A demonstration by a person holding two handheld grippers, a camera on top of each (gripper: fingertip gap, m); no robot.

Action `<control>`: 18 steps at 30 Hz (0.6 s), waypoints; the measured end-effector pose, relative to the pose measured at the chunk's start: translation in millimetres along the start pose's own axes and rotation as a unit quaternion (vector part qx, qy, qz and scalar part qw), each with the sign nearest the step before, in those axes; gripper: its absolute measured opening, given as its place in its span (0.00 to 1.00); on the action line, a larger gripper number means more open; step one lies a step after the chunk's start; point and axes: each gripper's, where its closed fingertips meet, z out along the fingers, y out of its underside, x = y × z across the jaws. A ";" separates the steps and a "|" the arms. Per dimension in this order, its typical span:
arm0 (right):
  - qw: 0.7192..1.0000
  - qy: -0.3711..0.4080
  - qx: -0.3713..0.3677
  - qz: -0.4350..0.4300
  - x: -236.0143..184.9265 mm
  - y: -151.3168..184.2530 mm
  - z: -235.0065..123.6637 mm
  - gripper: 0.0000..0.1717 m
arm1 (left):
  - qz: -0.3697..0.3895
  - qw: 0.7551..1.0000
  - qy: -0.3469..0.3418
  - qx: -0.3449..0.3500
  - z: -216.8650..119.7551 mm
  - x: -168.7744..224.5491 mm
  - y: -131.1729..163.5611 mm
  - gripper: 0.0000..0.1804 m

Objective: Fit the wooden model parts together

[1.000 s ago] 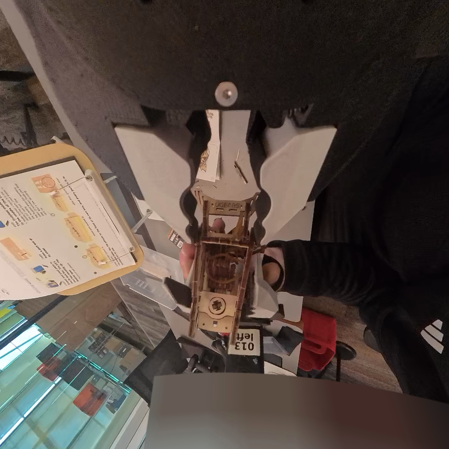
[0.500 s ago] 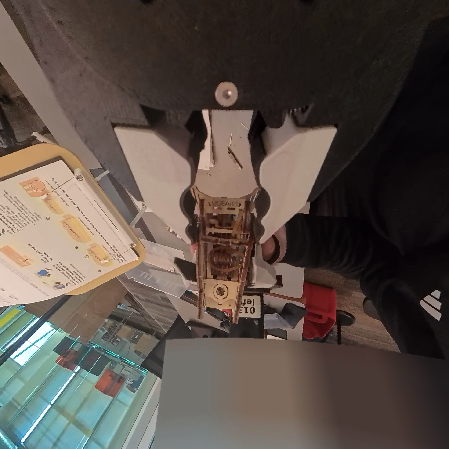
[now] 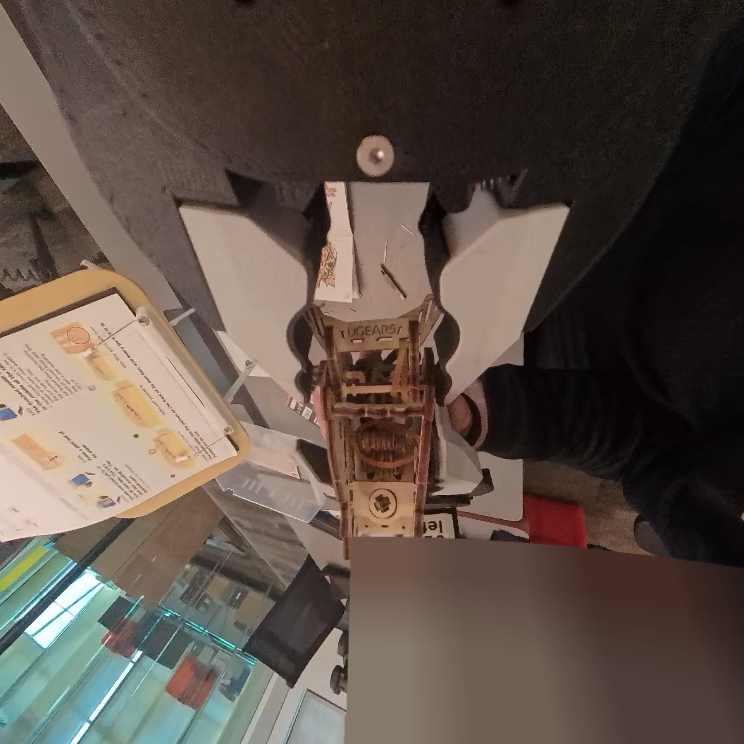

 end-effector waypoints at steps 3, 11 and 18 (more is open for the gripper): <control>1.000 0.001 -0.018 -0.012 -0.9 2.9 0.0 0.34 | 0.002 1.000 0.008 -0.007 0.5 1.7 1.1 0.29; 0.999 -0.004 -0.031 -0.018 -2.7 4.3 0.0 0.34 | 0.002 1.000 0.010 0.005 2.9 4.9 -2.3 0.28; 0.992 0.032 -0.072 -0.098 -2.8 9.2 -8.5 0.30 | 0.047 0.998 0.008 -0.046 4.7 7.5 8.2 0.28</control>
